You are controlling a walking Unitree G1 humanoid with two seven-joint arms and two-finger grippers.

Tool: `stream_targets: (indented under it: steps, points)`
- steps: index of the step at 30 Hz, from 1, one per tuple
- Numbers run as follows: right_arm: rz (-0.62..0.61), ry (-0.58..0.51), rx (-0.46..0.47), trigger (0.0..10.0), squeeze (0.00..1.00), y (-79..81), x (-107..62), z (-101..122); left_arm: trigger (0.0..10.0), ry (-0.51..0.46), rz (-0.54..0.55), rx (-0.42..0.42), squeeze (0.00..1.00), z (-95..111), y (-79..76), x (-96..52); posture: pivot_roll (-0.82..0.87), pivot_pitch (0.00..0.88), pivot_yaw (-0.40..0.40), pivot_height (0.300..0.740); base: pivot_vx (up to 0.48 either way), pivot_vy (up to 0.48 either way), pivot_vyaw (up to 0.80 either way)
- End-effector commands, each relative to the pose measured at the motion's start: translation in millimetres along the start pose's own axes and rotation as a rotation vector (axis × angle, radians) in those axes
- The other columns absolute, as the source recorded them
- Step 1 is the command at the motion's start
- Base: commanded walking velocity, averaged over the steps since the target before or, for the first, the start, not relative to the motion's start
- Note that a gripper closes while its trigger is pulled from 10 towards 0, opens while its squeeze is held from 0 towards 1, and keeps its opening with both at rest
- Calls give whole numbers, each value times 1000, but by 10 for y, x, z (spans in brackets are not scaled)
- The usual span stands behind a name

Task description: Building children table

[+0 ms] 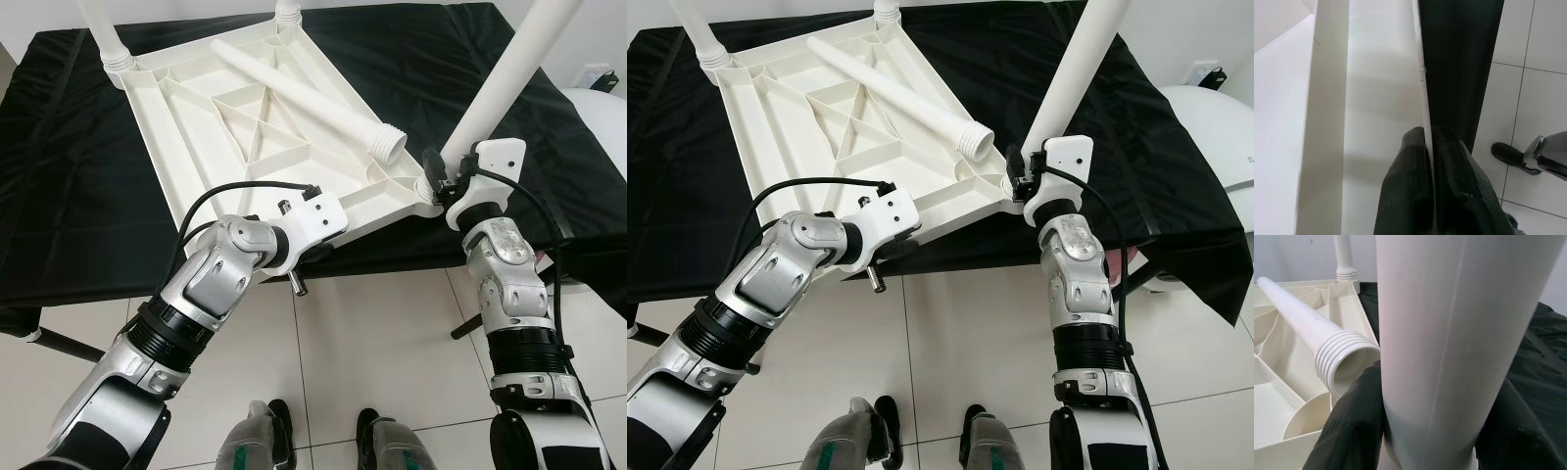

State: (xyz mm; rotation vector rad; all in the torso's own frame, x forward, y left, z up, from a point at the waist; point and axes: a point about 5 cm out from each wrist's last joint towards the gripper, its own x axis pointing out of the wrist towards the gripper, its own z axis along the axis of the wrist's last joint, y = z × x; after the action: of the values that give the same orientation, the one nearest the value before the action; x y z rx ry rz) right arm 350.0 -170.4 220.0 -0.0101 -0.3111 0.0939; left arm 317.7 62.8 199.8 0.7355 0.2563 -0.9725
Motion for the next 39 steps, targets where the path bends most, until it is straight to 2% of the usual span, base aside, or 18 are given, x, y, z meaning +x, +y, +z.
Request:
stream_targets:
  steps: [1, 23, 34, 39]
  points:
    - [1, 5, -2, 10000, 0, 66, 0, -6, 10000, 13, 38, 39, 0, 26, 22, 8, -123, 208, 49, 740, 0, 0, 0]
    - [-184, 19, -24, 10000, 0, 186, -35, -94, 10000, 14, 37, 44, 0, 32, 12, 3, -118, 203, 48, 740, 0, 0, 0]
    - [-287, 61, -1, 10000, 0, 255, -62, -190, 10000, 10, 31, 48, 0, 42, -1, 11, -113, 189, 51, 740, 0, 0, 0]
    - [-347, 89, -25, 10000, 0, 250, -49, -231, 10000, 9, 27, 49, 0, 44, -6, 14, -113, 189, 51, 740, 0, 0, 0]
